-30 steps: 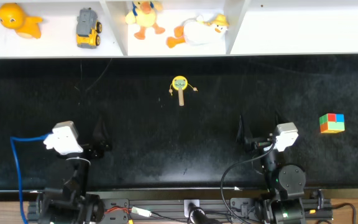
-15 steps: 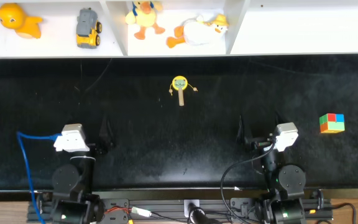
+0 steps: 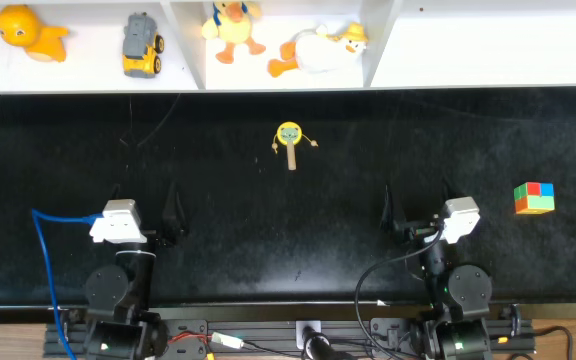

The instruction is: Store Toys

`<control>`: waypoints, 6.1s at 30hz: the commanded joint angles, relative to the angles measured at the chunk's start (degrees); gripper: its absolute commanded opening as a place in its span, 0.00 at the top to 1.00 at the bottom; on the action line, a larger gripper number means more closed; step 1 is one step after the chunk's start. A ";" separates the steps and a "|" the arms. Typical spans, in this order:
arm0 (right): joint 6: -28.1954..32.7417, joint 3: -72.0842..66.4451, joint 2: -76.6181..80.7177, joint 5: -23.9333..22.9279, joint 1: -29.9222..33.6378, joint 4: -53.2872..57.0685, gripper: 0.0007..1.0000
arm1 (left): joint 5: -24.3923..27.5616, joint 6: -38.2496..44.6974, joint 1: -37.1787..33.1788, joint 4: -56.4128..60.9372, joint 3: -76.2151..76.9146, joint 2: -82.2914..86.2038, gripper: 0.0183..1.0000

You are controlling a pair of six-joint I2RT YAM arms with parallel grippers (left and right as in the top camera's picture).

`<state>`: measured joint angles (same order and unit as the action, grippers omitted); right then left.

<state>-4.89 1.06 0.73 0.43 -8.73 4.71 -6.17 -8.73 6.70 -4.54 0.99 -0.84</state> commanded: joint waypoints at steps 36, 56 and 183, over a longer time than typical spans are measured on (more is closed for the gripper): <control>0.20 -0.79 -0.52 -0.26 -0.35 -0.28 0.01 | 0.79 1.25 -0.31 0.22 -0.55 0.68 0.00; 0.13 -0.79 -0.52 -1.29 -0.26 -0.28 0.00 | 0.79 1.25 -0.31 0.22 -0.55 0.68 0.00; -22.10 80.96 113.46 -0.02 -27.61 45.72 0.96 | 0.79 1.25 -0.31 0.22 -0.55 0.68 0.00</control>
<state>-26.94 78.00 112.57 -0.64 -36.36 47.03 -5.98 -8.56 6.70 -4.62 0.86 -0.84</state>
